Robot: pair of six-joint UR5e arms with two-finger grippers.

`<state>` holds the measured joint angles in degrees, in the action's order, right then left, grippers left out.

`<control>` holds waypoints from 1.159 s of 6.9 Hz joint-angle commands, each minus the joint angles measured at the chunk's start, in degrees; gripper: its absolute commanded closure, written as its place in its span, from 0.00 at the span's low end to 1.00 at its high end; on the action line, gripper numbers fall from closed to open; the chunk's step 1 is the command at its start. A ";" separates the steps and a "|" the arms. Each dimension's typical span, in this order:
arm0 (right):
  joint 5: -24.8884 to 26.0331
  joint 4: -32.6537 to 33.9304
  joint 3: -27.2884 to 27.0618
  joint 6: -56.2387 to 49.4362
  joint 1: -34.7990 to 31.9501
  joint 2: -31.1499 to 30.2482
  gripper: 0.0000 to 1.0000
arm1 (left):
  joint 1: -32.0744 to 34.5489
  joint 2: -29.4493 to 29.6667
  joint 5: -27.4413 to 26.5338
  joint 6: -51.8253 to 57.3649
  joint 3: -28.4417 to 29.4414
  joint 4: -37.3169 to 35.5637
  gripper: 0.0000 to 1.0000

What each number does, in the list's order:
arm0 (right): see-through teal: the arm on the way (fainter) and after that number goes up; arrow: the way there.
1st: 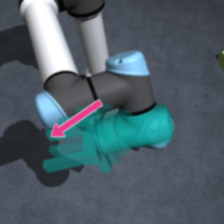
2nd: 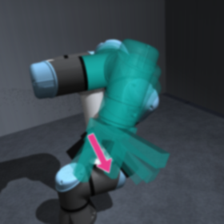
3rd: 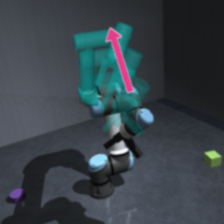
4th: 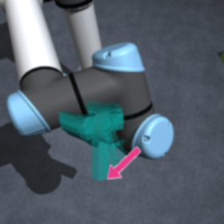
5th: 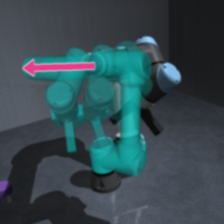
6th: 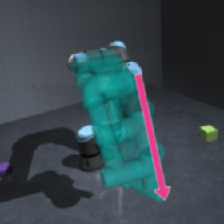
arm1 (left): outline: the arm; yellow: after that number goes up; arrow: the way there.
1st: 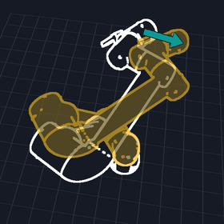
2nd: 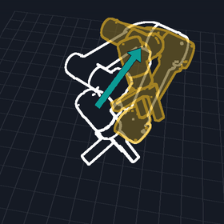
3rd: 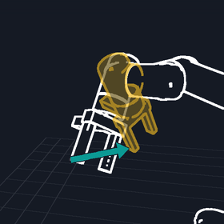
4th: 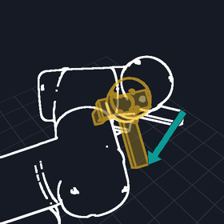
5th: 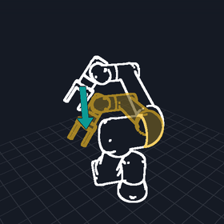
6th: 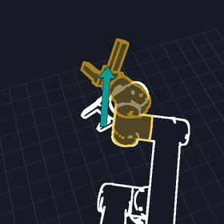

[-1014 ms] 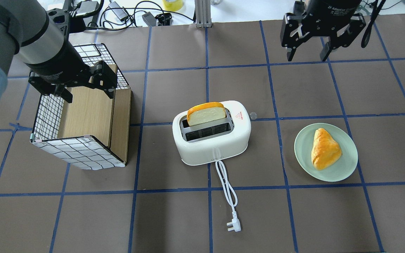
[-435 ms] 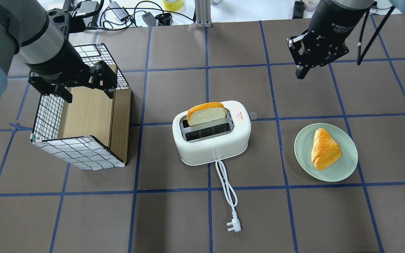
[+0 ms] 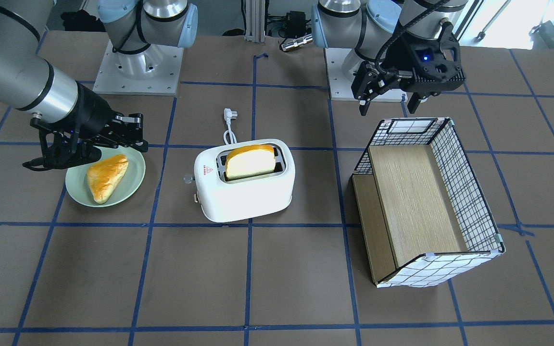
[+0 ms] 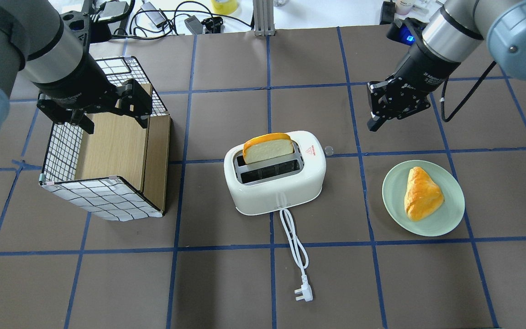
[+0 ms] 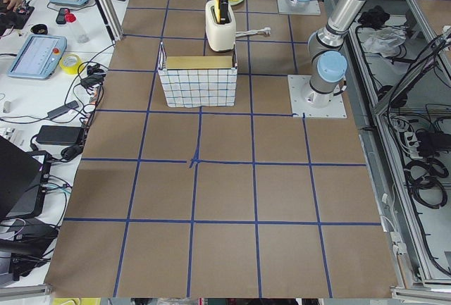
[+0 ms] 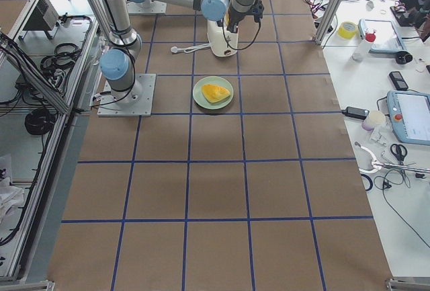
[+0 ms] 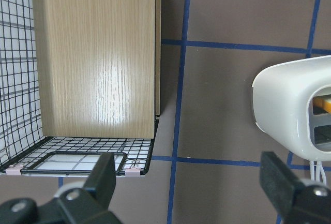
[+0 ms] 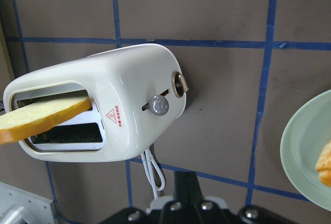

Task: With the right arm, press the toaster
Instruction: 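Move the right gripper down to the lever on the white toaster's side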

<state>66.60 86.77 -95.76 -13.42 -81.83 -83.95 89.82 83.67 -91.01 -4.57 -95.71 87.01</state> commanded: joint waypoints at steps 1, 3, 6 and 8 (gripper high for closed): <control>-10.31 3.22 -6.96 -6.58 3.06 0.98 1.00 | 0.00 0.00 0.04 0.00 0.00 0.00 0.00; -16.46 12.67 -13.81 -6.97 3.16 1.24 1.00 | -0.09 0.00 0.04 0.00 0.00 0.00 0.00; -17.03 19.75 -15.68 -6.61 3.16 2.99 1.00 | 0.00 0.00 0.04 0.00 0.00 0.00 0.00; -19.65 20.28 -16.65 -6.97 3.16 3.52 1.00 | 0.00 0.00 0.04 0.00 0.00 0.00 0.00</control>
<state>48.65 106.46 -111.85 -20.25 -78.66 -80.85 89.82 83.67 -90.96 -4.57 -95.71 87.01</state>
